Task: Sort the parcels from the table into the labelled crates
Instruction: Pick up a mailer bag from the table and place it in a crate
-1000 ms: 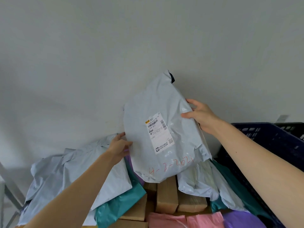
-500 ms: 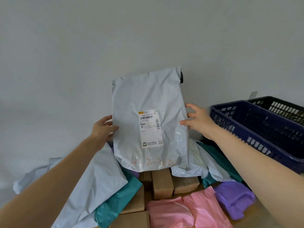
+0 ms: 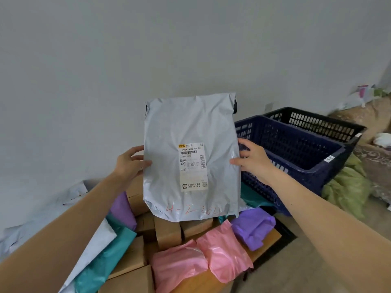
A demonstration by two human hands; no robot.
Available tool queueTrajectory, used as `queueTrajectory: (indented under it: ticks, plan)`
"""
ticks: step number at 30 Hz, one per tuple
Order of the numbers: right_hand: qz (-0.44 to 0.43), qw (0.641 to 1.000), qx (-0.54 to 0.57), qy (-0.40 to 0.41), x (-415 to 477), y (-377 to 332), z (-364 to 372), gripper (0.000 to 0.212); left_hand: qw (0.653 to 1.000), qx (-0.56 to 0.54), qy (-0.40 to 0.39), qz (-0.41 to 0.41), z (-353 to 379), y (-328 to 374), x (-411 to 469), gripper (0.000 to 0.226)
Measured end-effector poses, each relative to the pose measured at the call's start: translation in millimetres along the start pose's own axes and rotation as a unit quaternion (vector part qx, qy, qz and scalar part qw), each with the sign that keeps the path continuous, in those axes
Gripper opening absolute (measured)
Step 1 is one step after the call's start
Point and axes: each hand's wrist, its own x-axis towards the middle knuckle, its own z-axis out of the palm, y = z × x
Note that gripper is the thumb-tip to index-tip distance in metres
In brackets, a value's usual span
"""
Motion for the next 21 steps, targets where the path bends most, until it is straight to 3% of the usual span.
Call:
queueTrajectory:
  ticks: [8,21]
  plan:
    - [-0.008,0.997,0.03,0.074,-54,30,-124,0.057,0.999,0.03,-0.04,0.005,135,12,-29,0.05]
    - [-0.008,0.976,0.016,0.217,-135,63,-327,0.06,0.99,0.05,-0.13,0.004,363,17,-95,0.044]
